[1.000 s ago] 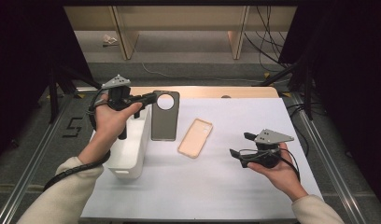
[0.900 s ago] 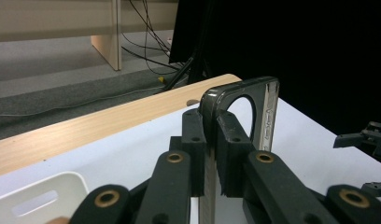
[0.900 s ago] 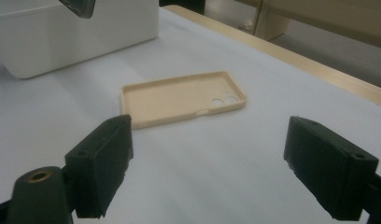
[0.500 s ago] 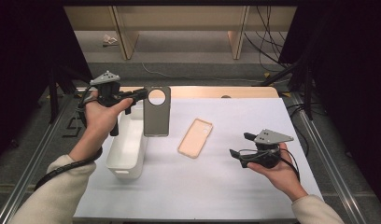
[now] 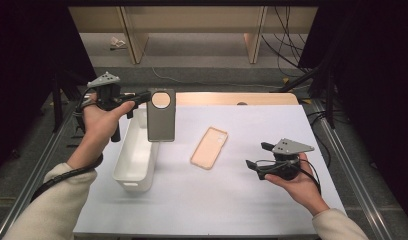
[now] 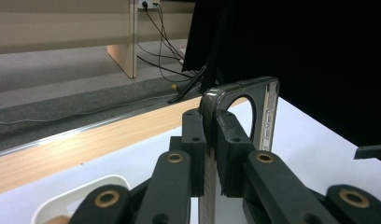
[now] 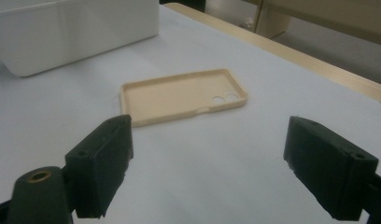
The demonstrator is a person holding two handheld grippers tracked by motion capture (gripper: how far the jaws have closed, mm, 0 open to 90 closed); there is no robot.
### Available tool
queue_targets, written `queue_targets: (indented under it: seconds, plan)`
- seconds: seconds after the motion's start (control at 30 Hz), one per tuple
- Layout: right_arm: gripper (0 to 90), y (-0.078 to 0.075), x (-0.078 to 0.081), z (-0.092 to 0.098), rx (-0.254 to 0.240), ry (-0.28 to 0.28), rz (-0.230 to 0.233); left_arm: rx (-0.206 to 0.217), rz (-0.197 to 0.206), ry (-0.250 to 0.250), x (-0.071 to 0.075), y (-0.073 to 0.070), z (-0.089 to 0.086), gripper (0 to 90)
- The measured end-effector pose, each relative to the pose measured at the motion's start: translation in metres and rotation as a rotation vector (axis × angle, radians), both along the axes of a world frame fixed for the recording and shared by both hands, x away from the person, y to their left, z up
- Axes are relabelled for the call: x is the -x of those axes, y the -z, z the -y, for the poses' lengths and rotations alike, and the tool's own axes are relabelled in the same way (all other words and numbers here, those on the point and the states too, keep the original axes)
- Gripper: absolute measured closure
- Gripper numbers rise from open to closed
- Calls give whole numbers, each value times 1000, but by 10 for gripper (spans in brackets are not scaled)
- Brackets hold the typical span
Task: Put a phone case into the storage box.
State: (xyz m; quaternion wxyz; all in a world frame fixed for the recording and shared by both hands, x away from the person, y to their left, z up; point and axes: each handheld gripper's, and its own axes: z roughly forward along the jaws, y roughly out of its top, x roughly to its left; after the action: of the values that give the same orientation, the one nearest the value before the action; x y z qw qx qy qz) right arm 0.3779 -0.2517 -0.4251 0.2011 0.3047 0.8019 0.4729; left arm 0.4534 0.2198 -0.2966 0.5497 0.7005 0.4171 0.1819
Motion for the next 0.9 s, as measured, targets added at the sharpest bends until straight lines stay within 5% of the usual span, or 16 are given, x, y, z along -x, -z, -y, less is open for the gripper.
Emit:
queue_targets:
  seconds: [0.9]
  plan:
    - [169, 1, -1, 0, 0, -1, -2, -22, 10, -82, -22, -1, -38, 826]
